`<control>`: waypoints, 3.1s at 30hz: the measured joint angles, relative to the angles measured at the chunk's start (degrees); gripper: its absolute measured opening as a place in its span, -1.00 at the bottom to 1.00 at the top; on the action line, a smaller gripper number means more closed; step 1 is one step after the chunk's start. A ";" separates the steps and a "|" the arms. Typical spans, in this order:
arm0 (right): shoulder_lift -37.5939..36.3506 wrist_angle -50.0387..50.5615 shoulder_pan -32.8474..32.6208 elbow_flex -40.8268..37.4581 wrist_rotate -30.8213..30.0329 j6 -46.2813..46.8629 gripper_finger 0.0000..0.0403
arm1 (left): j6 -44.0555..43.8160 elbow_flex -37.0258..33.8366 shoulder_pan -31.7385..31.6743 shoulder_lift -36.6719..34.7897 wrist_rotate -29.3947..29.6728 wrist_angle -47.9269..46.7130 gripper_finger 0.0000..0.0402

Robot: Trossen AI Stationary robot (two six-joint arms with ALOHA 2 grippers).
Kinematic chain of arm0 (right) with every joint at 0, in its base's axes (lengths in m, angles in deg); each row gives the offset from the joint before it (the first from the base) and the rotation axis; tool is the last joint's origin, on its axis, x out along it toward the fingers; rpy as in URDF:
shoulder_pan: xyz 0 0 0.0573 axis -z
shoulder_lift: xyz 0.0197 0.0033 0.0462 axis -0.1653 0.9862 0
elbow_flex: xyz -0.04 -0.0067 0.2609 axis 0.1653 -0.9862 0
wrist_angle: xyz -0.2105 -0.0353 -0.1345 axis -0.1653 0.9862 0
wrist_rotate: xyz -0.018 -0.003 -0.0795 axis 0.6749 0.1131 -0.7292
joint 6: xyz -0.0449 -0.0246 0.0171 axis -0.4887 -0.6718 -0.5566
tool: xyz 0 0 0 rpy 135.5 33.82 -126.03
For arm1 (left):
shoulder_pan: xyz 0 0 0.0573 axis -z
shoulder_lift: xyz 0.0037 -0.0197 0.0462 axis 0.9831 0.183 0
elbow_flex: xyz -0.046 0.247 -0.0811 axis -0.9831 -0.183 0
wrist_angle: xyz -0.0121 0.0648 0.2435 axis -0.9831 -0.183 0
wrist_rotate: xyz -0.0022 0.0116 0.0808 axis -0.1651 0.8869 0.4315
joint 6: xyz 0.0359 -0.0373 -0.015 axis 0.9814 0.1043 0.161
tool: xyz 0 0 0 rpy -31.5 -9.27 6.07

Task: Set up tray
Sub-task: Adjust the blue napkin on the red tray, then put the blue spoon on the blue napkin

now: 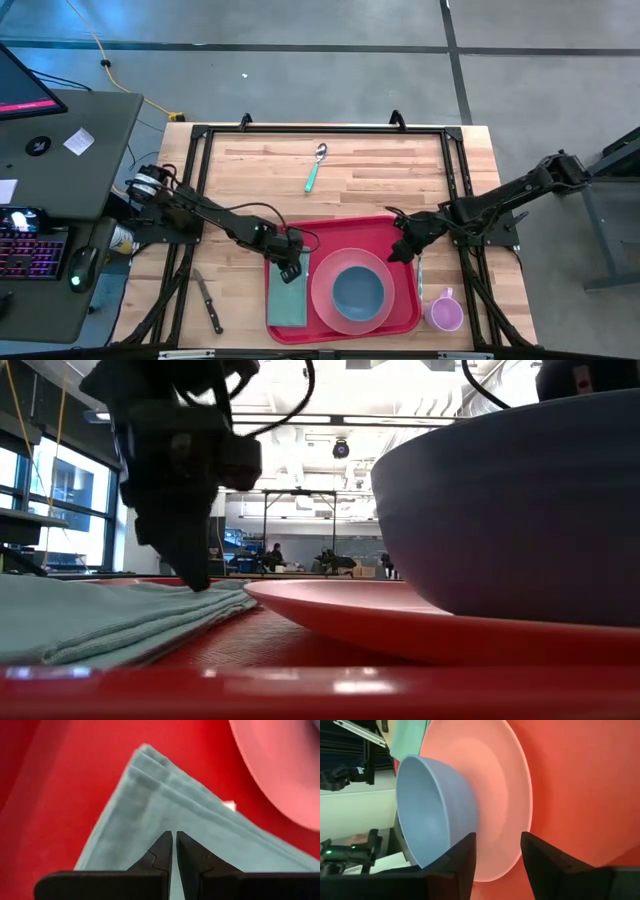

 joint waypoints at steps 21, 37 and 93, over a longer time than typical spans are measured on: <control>-0.29 0.72 -0.10 0.00 -0.27 0.46 -0.32 | -17.63 1.62 -0.04 5.25 4.23 7.41 -0.70; -0.29 0.74 -0.10 0.00 -2.03 0.33 -0.32 | -25.26 1.66 -0.02 5.25 2.07 8.24 -0.70; -28.27 -12.15 0.42 0.02 -43.70 -17.91 -0.32 | 12.16 24.53 -46.91 5.38 -10.74 -16.07 -0.66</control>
